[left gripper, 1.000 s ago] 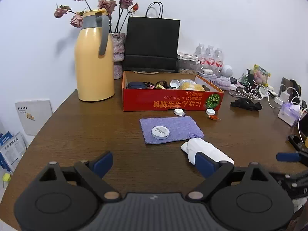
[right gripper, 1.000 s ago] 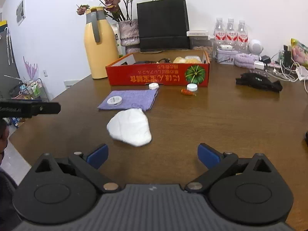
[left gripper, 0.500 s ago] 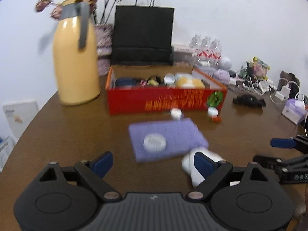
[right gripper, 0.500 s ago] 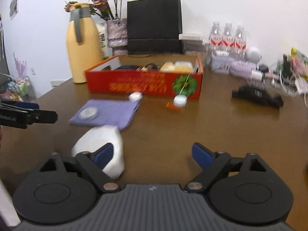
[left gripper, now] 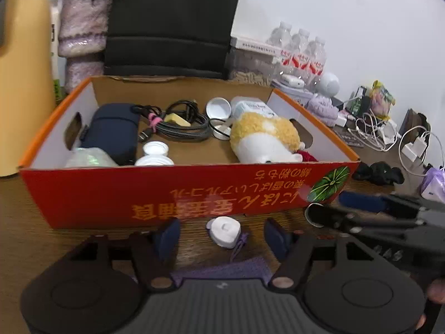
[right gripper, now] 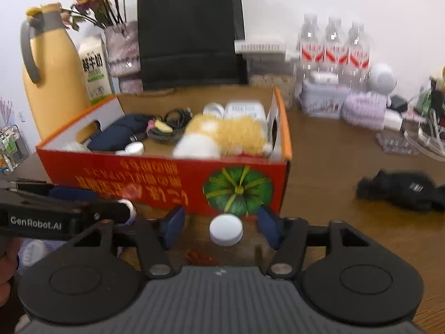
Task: Organize objects
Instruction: 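Grasp a white cap with the left tool while the right grasps another white cap, then carry both white caps into the cardboard box and open both tools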
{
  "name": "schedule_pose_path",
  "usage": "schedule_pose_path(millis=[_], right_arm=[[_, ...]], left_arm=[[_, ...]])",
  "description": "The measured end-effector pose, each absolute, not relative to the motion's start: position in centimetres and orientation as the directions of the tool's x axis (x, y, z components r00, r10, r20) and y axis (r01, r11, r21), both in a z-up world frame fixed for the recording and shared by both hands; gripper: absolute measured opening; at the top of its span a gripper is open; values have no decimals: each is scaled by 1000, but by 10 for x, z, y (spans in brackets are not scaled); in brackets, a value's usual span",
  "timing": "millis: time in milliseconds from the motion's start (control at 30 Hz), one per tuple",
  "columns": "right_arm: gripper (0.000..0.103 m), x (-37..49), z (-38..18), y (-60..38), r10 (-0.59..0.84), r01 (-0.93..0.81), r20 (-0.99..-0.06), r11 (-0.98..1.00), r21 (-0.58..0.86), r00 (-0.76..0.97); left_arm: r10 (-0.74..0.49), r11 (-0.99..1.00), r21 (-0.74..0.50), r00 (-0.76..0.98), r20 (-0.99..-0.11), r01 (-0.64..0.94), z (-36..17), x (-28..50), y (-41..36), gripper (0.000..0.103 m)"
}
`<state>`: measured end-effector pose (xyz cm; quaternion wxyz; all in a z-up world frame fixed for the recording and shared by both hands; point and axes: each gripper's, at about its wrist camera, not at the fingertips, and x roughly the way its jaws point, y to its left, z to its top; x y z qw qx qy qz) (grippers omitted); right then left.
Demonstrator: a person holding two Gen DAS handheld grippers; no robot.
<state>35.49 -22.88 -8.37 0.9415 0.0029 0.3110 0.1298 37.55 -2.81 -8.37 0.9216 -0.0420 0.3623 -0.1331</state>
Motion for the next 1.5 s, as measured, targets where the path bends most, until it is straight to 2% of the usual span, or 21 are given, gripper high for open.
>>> schedule_pose_path(millis=[67,100,133,200,267,400,567,667,733,833,967,1067,1300,1500], right_arm=[[41,356,-94,-229,253,-240,-604,965,104,756],[38,352,-92,-229,256,-243,-591,964,104,765],[36,351,-91,-230,257,-244,-586,964,103,769],[32,351,-93,-233,259,-233,-600,965,121,757],[28,351,-92,-236,272,-232,-595,962,145,756],[28,347,-91,-236,288,-240,-583,958,159,760],[28,330,-81,-228,277,-268,-512,959,93,813],[28,304,-69,-227,279,-250,-472,960,125,836],[28,266,-56,-231,361,-310,-416,932,187,835],[28,209,-42,-233,416,-354,-399,909,221,817],[29,140,-37,-234,403,-349,-399,915,205,823],[29,109,-40,-234,382,-334,-437,924,185,814],[28,91,-37,-230,366,-330,-443,930,160,818],[26,121,-25,-235,384,-342,-415,923,176,824]], left_arm=[[-271,962,-158,691,-670,224,-88,380,-35,59],[-281,958,-155,695,-662,240,-89,380,-37,52],[-291,954,-151,689,-664,259,-89,381,-40,39],[-277,956,-113,700,-658,272,-91,380,-44,25],[-277,956,-112,705,-653,272,-91,377,-44,24],[-288,955,-132,729,-621,265,-92,368,-37,24],[-274,962,-149,832,-483,230,-65,334,-22,24],[-251,964,-187,873,-418,187,-48,294,-5,24],[-248,963,-202,872,-423,176,-39,263,9,24],[-224,969,-198,877,-425,151,-30,211,29,24],[-138,990,-88,903,-407,111,-28,146,41,24],[-184,979,-162,873,-452,122,-30,119,52,24],[-203,976,-158,877,-435,148,-27,109,53,24],[-253,966,-148,896,-366,213,-13,141,55,25]])
